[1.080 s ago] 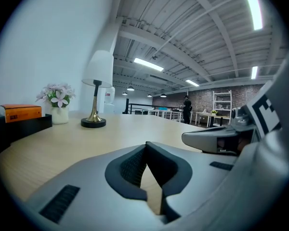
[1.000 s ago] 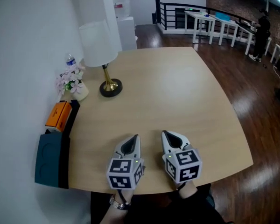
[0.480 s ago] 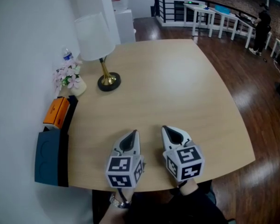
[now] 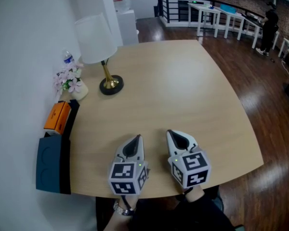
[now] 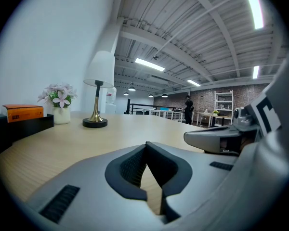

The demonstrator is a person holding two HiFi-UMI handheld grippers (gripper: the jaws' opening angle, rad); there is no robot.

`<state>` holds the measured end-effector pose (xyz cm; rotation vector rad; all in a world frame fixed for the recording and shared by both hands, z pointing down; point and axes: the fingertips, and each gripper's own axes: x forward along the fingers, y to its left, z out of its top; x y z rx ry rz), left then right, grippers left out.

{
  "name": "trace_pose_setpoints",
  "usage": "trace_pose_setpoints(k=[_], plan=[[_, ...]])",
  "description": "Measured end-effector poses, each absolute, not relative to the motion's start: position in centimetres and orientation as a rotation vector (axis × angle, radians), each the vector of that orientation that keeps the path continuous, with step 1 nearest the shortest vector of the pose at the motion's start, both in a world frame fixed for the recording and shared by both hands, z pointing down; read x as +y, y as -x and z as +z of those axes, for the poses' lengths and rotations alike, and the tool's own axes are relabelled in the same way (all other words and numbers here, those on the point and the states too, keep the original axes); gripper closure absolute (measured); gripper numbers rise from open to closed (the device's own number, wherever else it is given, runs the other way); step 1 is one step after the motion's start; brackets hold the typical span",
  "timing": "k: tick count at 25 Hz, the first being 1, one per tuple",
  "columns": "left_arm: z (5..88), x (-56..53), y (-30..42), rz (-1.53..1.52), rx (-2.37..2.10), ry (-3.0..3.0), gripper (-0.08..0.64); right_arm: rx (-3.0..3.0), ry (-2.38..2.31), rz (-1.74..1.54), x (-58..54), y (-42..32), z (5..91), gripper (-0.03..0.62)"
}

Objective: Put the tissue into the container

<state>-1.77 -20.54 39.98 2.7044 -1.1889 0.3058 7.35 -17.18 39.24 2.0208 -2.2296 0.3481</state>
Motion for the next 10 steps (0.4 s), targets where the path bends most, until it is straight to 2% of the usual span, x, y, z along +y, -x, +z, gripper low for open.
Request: trace_pose_setpoints(k=[10], plan=[[39.87, -20.45, 1.69, 0.299, -1.187, -2.711, 0.557, -2.227, -2.034, 0.338, -16.99, -7.46, 39.10, 0.592]])
